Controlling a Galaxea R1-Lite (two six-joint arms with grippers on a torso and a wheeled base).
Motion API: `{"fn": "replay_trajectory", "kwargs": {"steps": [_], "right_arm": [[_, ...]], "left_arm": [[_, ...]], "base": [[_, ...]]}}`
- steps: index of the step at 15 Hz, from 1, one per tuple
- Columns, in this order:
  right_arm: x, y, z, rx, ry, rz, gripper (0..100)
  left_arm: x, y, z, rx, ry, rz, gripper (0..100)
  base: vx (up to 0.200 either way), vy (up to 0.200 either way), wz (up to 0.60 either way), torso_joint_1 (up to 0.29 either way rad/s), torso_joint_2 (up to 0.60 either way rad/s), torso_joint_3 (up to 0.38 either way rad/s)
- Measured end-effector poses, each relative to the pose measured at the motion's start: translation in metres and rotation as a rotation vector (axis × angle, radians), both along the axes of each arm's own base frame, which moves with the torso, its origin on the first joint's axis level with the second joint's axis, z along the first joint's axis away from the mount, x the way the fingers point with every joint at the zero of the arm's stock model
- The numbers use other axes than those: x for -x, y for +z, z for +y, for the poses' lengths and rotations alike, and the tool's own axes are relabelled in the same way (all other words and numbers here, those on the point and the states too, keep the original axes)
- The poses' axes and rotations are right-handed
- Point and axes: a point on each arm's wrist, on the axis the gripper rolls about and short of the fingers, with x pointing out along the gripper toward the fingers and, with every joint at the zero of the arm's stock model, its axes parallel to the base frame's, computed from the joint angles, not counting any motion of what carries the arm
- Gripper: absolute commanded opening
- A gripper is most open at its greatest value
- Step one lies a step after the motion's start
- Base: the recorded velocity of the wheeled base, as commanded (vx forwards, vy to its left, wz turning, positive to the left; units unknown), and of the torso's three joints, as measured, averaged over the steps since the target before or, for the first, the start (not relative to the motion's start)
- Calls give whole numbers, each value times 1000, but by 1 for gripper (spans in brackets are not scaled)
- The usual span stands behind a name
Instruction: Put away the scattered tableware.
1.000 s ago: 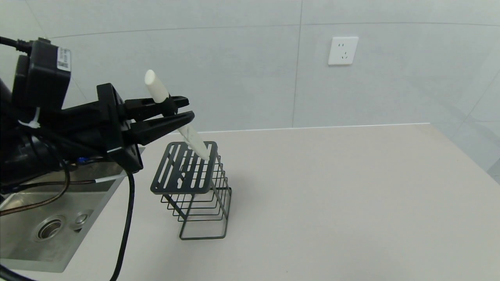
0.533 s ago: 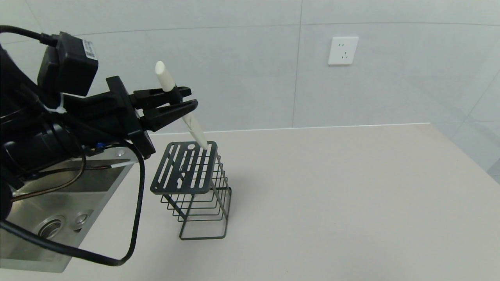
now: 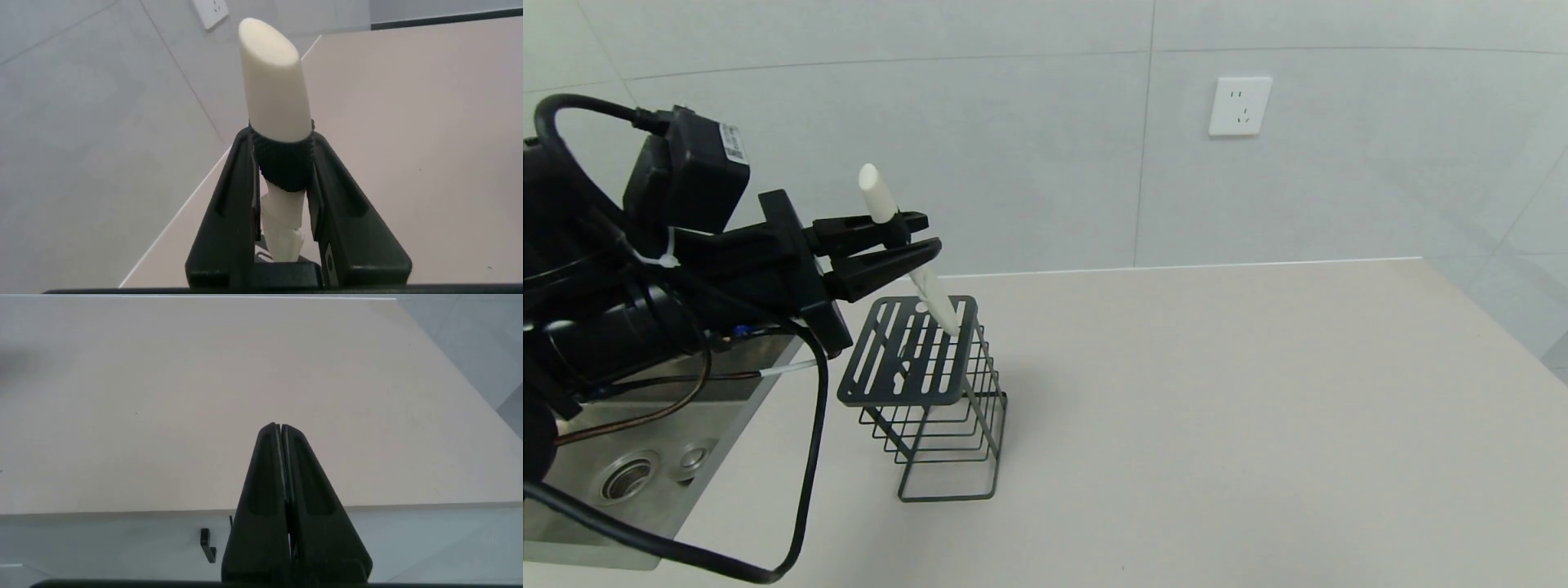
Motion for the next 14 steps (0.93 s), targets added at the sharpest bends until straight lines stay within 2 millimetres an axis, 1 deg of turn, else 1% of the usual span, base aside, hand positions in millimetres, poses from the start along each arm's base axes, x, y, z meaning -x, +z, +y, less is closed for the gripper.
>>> {"fn": "replay_trajectory", "kwargs": {"steps": [4,14], "right_arm": [[0,0,0,0,0,0,0],[0,0,0,0,0,0,0]], "left_arm": [[-2,-3,-1,-3,-1,10,0],[-15,-16,-4,-16,12,48,0]], "base": [[0,0,0,0,0,0],[0,0,0,0,0,0]]}}
